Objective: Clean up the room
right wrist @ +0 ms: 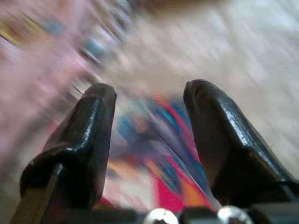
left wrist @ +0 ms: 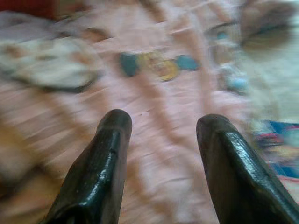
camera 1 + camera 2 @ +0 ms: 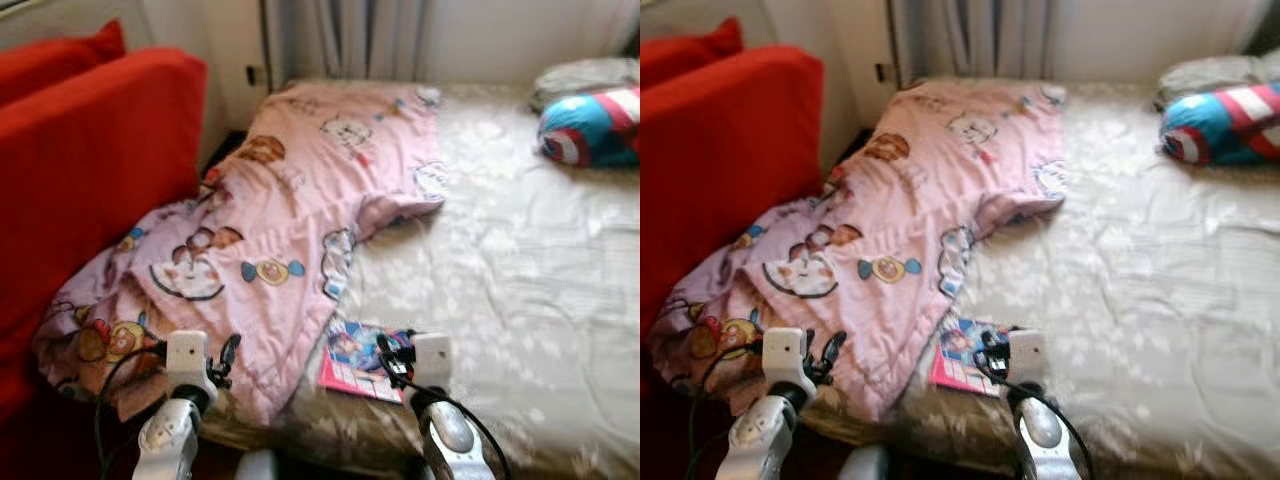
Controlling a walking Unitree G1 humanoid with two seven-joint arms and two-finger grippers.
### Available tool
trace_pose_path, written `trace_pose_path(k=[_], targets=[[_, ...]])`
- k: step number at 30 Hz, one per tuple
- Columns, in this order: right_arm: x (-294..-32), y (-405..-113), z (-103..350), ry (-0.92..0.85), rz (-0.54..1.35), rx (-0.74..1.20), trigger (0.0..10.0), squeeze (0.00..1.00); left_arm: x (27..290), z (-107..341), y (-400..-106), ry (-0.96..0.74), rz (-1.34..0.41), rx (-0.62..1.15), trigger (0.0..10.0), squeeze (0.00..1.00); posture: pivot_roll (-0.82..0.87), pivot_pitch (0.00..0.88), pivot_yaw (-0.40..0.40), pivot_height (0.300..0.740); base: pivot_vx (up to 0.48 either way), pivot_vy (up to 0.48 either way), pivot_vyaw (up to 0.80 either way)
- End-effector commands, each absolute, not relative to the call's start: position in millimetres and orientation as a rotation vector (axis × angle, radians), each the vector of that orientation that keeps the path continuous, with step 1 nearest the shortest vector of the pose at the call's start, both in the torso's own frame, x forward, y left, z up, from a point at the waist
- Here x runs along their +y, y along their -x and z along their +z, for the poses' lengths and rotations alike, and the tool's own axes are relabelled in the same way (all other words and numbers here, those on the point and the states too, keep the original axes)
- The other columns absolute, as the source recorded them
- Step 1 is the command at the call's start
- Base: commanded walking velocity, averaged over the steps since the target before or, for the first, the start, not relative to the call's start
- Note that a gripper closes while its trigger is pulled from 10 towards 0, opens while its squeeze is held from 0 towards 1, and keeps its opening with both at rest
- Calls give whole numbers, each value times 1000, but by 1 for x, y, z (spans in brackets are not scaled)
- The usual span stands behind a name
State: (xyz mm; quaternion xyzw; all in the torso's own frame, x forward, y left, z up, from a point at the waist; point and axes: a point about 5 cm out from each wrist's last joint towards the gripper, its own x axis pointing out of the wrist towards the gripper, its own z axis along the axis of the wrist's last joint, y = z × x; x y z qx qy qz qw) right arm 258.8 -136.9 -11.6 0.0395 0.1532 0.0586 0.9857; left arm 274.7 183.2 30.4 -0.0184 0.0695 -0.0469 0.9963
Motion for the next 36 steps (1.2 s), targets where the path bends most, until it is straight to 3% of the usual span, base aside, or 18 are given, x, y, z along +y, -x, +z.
trace_pose_path(k=[1, 11, 12, 16, 17, 18, 36], targets=[[-136, -256, -18, -92, 102, 357, 10000, 0, 191, 25, -267, 37, -70, 164, 10000, 0, 2, 50, 49, 618, 0, 0, 0], [-142, -267, -20, -176, 33, 433, 10000, 0, 196, 24, -257, 17, -80, 171, 10000, 0, 38, 75, 71, 618, 0, 0, 0], [-142, -269, -19, -199, 18, 438, 10000, 1000, 196, 24, -256, 14, -82, 173, 10000, 0, 47, 82, 76, 618, 0, 0, 0], [-146, -274, -18, -261, -45, 455, 10000, 1000, 198, 25, -250, 4, -86, 175, 10000, 0, 65, 102, 89, 618, 0, 0, 0], [-147, -276, -17, -272, -54, 453, 10000, 82, 199, 26, -248, 0, -86, 176, 10000, 0, 71, 110, 94, 618, 0, 0, 0], [-147, -277, -16, -278, -59, 451, 10000, 0, 200, 26, -248, -3, -85, 178, 10000, 0, 71, 110, 94, 618, 0, 0, 0], [-164, -275, -17, -562, -148, 401, 10000, 0, 214, 43, -209, -54, -82, 212, 10000, 0, 174, 272, 148, 618, 0, 0, 0]])
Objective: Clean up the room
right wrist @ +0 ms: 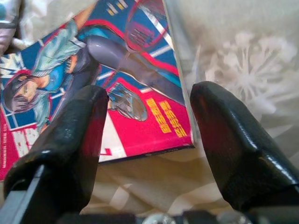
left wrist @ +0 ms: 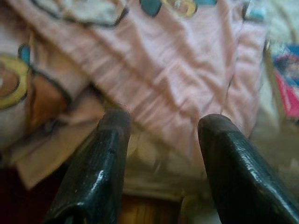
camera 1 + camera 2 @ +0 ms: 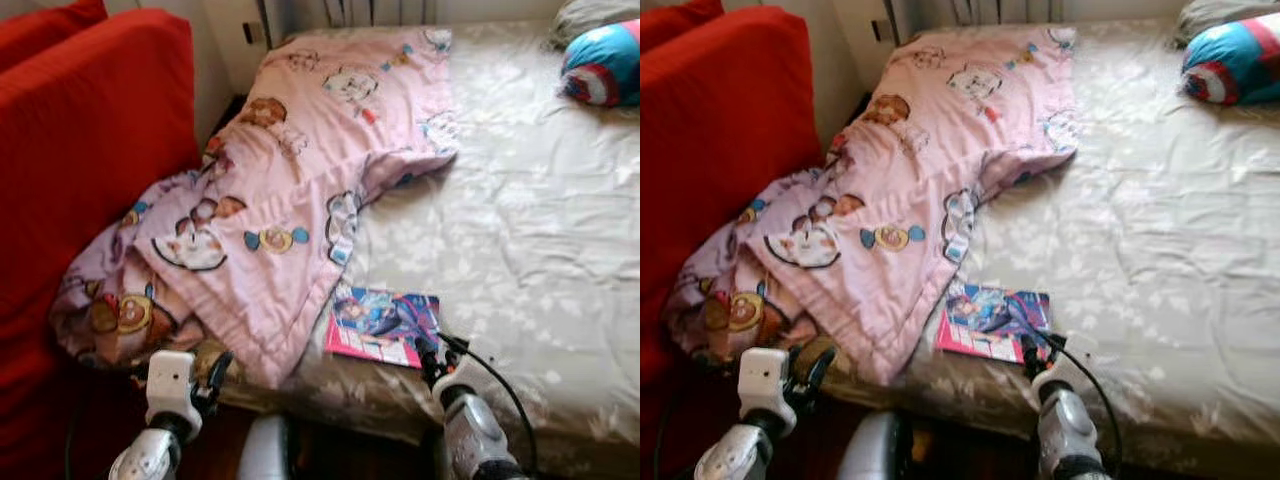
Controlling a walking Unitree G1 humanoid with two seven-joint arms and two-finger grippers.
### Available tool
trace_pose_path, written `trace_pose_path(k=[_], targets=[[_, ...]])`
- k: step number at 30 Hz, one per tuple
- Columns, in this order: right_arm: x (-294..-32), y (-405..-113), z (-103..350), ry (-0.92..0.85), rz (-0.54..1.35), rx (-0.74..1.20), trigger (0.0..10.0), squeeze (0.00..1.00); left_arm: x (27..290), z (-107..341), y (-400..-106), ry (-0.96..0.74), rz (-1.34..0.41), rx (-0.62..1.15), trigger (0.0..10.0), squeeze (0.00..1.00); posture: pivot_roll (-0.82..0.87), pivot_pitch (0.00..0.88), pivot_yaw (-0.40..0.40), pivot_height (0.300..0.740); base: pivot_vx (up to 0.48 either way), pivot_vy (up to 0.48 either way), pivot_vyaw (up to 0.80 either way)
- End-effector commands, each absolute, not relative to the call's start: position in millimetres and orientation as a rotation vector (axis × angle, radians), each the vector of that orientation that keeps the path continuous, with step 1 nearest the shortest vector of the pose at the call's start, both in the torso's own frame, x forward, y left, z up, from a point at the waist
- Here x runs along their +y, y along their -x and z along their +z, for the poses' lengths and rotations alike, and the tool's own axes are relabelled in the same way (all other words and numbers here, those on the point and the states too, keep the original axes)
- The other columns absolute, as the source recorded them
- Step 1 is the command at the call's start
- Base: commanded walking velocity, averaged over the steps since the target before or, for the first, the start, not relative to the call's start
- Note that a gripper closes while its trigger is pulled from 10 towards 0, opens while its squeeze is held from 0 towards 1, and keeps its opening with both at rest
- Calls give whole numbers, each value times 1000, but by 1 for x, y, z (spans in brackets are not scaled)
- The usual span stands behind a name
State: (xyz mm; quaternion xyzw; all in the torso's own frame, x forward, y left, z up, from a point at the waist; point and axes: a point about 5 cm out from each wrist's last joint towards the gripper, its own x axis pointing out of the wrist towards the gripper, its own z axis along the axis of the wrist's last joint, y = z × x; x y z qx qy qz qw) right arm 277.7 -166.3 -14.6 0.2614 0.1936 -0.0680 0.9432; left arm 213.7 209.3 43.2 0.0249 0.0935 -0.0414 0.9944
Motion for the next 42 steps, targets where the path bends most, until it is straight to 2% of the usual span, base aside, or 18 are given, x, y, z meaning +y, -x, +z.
trace_pose_path(k=[1, 13, 21, 24, 25, 31, 42], targets=[[-167, -277, -15, -578, -158, 379, 10000, 0, 216, 45, -205, -58, -74, 223, 10000, 0, 175, 279, 151, 618, 0, 0, 0], [-170, -277, -14, -649, -147, 354, 10000, 0, 213, 52, -196, -98, -94, 253, 10000, 0, 193, 303, 165, 618, 0, 0, 0], [-172, -269, -22, -809, -176, 358, 10000, 0, 212, 55, -193, -104, -98, 262, 10000, 0, 199, 310, 167, 618, 0, 0, 0], [-179, -263, -28, -891, -239, 366, 10000, 0, 212, 56, -190, -106, -98, 267, 10000, 0, 205, 312, 168, 618, 0, 0, 0], [-180, -260, -30, -976, -250, 355, 10000, 0, 212, 57, -189, -109, -99, 266, 10000, 0, 213, 312, 170, 618, 0, 0, 0], [-174, -255, -34, -1107, -202, 348, 10000, 0, 212, 63, -190, -117, -102, 257, 10000, 0, 233, 321, 178, 618, 0, 0, 0], [-155, -257, -33, -1133, -89, 400, 10000, 0, 215, 63, -185, -130, -99, 275, 10000, 0, 238, 327, 185, 618, 0, 0, 0]])
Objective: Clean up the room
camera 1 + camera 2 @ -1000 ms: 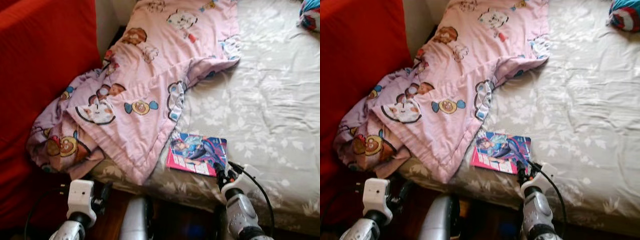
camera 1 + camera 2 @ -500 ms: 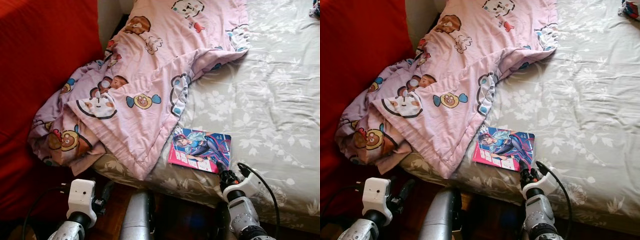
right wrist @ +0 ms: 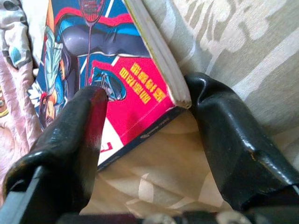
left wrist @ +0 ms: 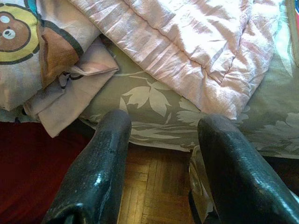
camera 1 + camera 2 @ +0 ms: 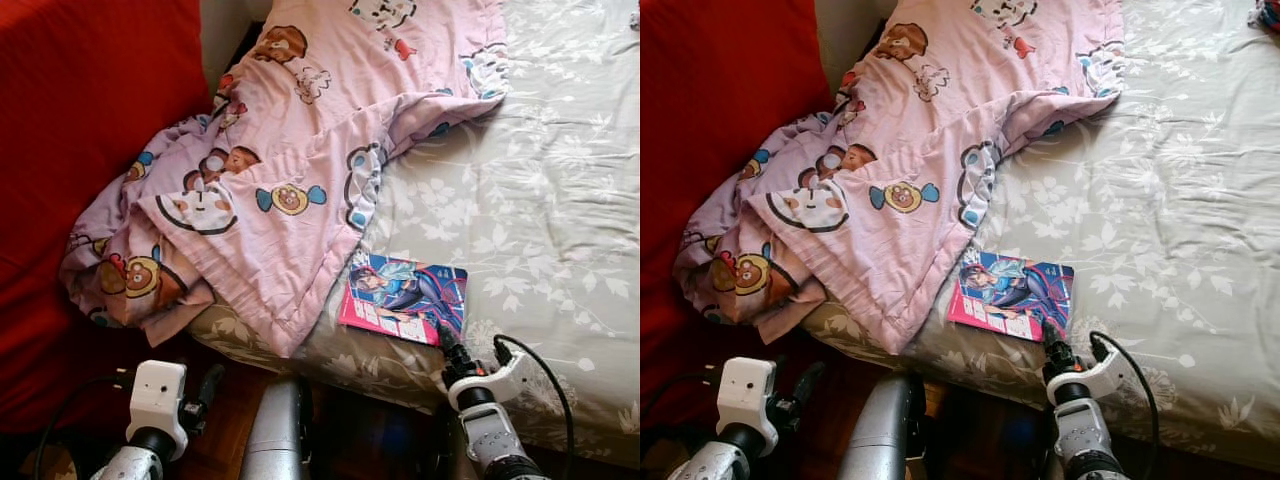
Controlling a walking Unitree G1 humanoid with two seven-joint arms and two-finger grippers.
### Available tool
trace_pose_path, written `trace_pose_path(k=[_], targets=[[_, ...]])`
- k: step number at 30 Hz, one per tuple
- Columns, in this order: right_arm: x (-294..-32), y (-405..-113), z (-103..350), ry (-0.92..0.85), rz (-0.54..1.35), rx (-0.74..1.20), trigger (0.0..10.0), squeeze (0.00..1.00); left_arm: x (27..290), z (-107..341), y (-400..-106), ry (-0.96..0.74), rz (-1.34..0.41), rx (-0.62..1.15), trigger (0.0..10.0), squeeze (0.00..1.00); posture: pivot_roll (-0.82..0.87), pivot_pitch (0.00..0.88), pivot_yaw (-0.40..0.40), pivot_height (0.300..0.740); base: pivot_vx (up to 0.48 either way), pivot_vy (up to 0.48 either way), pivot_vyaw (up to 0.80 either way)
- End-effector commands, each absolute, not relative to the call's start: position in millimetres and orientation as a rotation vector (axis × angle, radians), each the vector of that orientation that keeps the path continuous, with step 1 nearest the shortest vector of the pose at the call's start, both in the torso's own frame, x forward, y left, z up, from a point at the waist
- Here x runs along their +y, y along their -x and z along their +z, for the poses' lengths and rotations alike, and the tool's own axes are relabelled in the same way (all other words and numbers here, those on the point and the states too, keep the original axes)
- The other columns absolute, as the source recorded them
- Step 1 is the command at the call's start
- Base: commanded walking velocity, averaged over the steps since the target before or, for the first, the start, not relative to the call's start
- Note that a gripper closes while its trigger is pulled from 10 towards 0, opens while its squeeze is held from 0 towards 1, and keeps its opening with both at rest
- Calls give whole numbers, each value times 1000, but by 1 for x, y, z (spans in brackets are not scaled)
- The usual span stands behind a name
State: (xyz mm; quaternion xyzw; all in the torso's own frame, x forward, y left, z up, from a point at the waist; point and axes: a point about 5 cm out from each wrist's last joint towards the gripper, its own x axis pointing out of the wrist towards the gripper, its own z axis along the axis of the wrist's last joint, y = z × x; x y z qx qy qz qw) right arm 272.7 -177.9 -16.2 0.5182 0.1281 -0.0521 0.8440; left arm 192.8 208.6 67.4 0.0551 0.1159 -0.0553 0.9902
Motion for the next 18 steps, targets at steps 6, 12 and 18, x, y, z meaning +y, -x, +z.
trace_pose_path(k=[6, 12, 18], targets=[[-161, -263, -28, -1116, -98, 367, 10000, 0, 214, 64, -187, -135, -104, 272, 10000, 0, 238, 318, 183, 618, 0, 0, 0], [-163, -265, -26, -1114, -100, 354, 0, 0, 215, 62, -187, -139, -100, 277, 10000, 0, 231, 305, 179, 618, 0, 0, 0], [-163, -263, -27, -1104, -99, 346, 0, 0, 213, 62, -189, -145, -109, 271, 10000, 0, 234, 290, 179, 618, 0, 0, 0]])
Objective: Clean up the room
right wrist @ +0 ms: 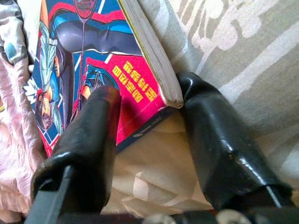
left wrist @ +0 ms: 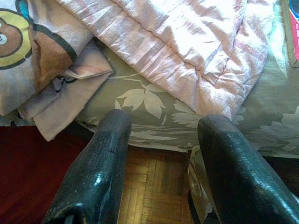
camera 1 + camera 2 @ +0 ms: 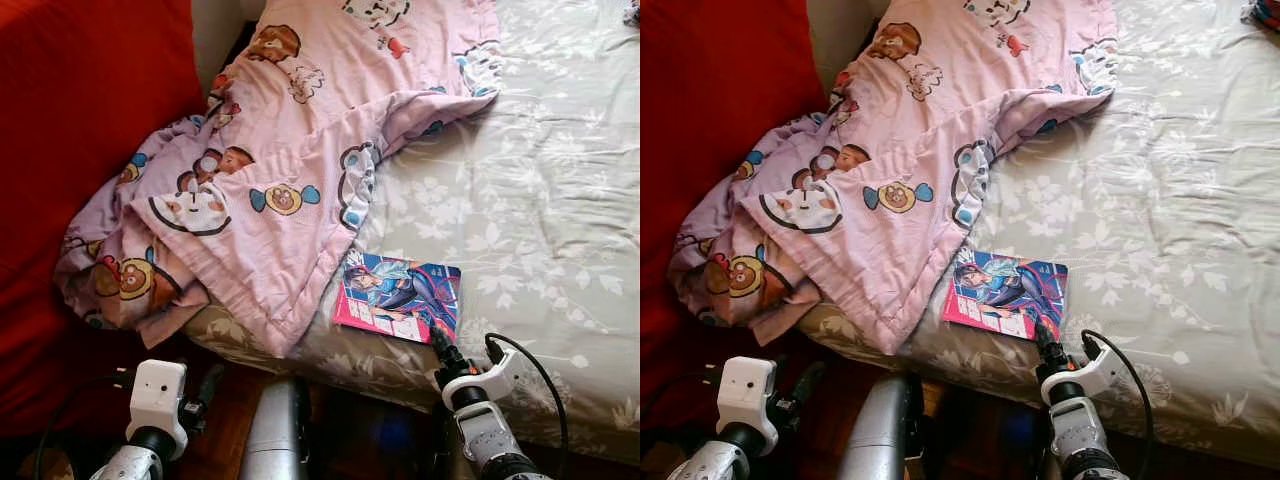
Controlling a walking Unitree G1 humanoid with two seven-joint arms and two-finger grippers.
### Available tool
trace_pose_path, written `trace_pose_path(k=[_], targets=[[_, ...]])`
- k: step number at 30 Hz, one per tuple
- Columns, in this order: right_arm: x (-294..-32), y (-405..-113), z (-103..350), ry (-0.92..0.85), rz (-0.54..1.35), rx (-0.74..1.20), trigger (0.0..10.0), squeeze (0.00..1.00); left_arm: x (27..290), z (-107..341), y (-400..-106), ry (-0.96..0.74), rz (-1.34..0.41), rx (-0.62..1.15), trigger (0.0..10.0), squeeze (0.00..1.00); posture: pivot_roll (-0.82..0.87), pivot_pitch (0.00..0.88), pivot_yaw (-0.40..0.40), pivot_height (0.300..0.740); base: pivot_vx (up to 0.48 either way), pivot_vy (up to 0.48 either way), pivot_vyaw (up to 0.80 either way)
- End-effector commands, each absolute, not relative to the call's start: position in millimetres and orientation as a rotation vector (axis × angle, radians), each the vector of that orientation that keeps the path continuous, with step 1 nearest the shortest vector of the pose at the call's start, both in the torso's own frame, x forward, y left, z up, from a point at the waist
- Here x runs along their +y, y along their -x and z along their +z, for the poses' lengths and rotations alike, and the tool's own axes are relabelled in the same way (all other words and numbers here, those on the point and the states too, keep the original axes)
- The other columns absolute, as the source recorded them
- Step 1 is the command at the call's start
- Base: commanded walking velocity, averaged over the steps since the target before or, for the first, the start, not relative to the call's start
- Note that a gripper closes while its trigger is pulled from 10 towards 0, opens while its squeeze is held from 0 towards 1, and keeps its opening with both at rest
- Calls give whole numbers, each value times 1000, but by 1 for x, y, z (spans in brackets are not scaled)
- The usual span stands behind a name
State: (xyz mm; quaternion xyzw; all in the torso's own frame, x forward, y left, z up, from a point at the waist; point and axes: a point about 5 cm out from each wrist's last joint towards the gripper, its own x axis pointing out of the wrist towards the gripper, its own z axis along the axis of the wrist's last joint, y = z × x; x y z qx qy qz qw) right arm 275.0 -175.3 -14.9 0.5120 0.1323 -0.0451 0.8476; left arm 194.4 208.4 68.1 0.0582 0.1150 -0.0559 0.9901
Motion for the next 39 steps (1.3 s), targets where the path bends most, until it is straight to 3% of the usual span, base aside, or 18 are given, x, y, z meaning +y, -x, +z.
trace_pose_path(k=[1, 25, 26, 39], targets=[[-163, -262, -28, -1106, -101, 346, 0, 0, 213, 62, -189, -145, -110, 272, 10000, 0, 233, 288, 179, 618, 0, 0, 0], [-166, -265, -21, -1070, -145, 230, 0, 0, 204, 53, -221, -129, -103, 235, 10000, 0, 160, 192, 131, 618, 0, 0, 0], [-172, -264, -20, -961, -185, 220, 0, 0, 203, 52, -228, -127, -97, 222, 10000, 0, 147, 168, 121, 618, 0, 0, 0], [-179, -286, 28, -543, -136, -7, 0, 0, 189, 51, -262, -80, -76, 160, 10000, 0, 73, 82, 71, 618, 0, 0, 0]])
